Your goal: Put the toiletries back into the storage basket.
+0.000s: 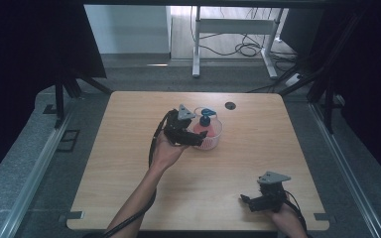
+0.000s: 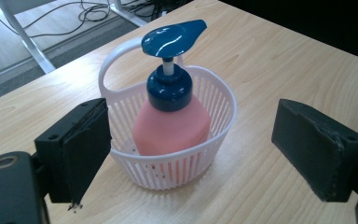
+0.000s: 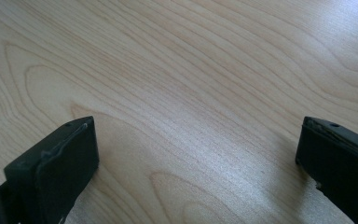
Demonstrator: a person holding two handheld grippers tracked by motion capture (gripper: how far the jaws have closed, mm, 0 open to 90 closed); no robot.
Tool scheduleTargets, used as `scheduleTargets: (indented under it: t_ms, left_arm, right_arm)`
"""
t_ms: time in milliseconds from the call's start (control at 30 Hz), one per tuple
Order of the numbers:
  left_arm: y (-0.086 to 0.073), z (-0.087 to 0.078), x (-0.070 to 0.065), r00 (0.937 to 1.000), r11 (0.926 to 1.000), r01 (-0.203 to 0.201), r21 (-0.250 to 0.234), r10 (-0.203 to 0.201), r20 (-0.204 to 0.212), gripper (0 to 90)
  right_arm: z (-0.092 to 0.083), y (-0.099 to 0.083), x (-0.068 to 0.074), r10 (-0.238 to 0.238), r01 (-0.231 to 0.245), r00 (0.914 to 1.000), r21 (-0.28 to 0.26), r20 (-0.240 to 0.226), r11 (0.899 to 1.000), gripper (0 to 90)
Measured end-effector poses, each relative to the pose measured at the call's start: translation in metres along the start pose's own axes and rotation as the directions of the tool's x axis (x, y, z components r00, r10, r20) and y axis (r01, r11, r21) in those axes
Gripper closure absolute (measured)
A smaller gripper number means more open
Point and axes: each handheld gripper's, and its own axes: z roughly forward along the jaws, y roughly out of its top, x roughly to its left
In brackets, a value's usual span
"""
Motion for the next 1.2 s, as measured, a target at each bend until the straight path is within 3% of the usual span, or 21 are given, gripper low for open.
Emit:
scheduleTargets:
  t_ms: [1200]
  left_arm:
    - [-0.031,-0.031,-0.006,0.9997,0.9998,-0.003,-0.022,0.003,0.026,11.9]
  right_arm:
    - [0.000,0.000,0.000,0.001,-0.001,1.0000,0.000,0.002,1.000,0.0]
